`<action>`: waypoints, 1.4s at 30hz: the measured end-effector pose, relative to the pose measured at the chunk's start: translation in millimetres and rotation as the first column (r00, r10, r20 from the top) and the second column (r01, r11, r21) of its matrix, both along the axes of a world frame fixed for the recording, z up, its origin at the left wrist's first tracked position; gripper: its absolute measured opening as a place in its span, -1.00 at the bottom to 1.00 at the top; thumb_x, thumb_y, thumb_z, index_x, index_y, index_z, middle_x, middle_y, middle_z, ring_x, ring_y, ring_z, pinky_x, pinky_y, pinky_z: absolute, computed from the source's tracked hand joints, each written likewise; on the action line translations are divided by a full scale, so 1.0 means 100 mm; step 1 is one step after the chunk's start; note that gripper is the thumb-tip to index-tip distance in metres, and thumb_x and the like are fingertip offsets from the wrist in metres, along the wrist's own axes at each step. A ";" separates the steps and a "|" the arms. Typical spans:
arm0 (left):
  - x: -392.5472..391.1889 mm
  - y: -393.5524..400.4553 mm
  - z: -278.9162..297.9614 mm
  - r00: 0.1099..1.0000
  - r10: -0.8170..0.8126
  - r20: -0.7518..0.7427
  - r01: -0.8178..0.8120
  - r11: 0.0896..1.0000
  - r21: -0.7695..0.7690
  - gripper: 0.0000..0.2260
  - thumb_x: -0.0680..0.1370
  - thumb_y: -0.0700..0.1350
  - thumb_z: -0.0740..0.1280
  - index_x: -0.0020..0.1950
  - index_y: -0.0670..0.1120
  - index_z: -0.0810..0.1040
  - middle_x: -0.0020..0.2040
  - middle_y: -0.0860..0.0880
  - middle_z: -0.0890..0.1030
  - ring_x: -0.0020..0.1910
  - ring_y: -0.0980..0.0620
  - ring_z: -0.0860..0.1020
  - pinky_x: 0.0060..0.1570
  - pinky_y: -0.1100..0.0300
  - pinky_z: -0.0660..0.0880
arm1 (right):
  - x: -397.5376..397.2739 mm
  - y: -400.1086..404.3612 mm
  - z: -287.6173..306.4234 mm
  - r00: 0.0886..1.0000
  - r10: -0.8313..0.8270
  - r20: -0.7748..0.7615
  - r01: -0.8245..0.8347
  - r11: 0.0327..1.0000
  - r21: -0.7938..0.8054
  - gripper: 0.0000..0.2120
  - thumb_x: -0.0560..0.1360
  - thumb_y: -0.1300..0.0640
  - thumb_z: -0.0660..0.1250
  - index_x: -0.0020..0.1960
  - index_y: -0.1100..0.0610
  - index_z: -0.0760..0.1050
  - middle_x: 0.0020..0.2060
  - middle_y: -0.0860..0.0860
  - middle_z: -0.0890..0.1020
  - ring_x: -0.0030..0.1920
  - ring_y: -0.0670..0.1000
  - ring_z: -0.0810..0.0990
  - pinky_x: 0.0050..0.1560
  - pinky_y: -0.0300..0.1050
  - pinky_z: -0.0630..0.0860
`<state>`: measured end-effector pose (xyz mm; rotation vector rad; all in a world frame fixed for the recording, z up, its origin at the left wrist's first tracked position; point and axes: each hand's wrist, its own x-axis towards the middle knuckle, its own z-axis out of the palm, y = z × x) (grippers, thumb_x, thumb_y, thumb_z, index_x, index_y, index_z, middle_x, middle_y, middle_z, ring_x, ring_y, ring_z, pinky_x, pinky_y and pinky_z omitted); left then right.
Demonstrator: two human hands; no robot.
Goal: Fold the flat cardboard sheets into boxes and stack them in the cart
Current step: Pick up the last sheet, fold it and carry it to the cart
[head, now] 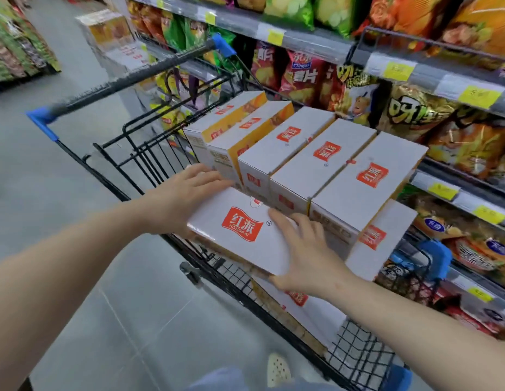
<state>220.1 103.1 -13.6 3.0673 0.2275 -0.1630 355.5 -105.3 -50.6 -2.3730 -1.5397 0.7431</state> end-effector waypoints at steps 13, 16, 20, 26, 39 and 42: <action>0.05 0.83 -0.65 0.994 -0.105 -0.007 0.105 0.993 0.054 -0.05 0.07 -0.01 0.61 0.33 0.04 0.16 0.25 -0.13 0.49 0.24 -0.09 0.22 0.18 -0.22 0.35 | -0.18 0.80 -0.60 0.990 -0.117 -0.075 0.108 0.988 -0.112 -0.05 0.38 0.05 0.39 0.46 -0.18 -0.25 0.45 0.02 -0.04 0.44 0.18 0.00 0.35 0.10 0.25; 0.10 0.99 -0.79 0.992 -0.119 0.046 0.119 0.993 -0.005 -0.05 0.03 -0.05 0.62 0.31 0.00 0.20 0.19 -0.19 0.53 0.18 -0.06 0.20 0.13 -0.29 0.34 | -0.24 0.95 -0.78 0.975 -0.196 -0.107 0.180 0.973 -0.142 -0.05 0.37 0.06 0.40 0.46 -0.16 -0.24 0.44 0.03 -0.02 0.42 0.17 0.01 0.32 0.10 0.29; 0.23 1.07 -0.95 0.985 -0.146 -0.093 0.141 0.988 -0.056 -0.10 0.17 -0.07 0.57 0.42 -0.08 0.22 0.35 -0.16 0.36 0.27 0.00 0.07 0.33 -0.23 0.16 | -0.27 1.04 -1.04 0.954 -0.268 -0.133 0.243 0.954 -0.178 -0.02 0.34 0.03 0.44 0.47 -0.15 -0.20 0.43 0.01 0.00 0.44 0.17 -0.02 0.40 0.10 0.15; 0.38 1.17 -1.38 0.893 -0.180 -0.412 0.172 0.983 -0.059 -0.13 0.37 0.00 0.41 0.48 0.01 -0.10 0.46 0.00 0.07 0.43 -0.09 -0.02 0.45 -0.07 -0.01 | -0.31 1.07 -1.29 0.923 -0.352 -0.154 0.305 0.915 -0.263 0.00 0.33 0.04 0.47 0.47 -0.18 -0.19 0.46 -0.05 -0.06 0.47 0.08 -0.09 0.38 0.08 0.23; 0.56 1.23 -1.94 0.783 -0.226 -0.579 0.206 0.973 -0.100 -0.06 0.30 -0.04 0.47 0.45 -0.07 -0.10 0.42 -0.08 0.09 0.41 -0.13 0.10 0.36 -0.10 0.24 | -0.29 1.20 -1.39 0.957 -0.286 -0.056 0.231 0.861 -0.453 -0.10 0.42 0.00 0.38 0.46 -0.22 -0.22 0.49 0.01 -0.13 0.49 0.12 -0.12 0.24 0.07 0.40; 0.53 1.25 -2.01 0.766 -0.201 -0.611 0.171 0.979 -0.108 -0.09 0.37 -0.04 0.43 0.47 -0.09 -0.16 0.45 -0.11 0.03 0.46 -0.16 -0.02 0.37 -0.11 0.24 | -0.28 1.27 -1.50 0.950 -0.304 -0.078 0.233 0.850 -0.473 -0.11 0.42 0.01 0.39 0.47 -0.20 -0.19 0.50 0.02 -0.16 0.49 0.11 -0.18 0.30 0.10 0.34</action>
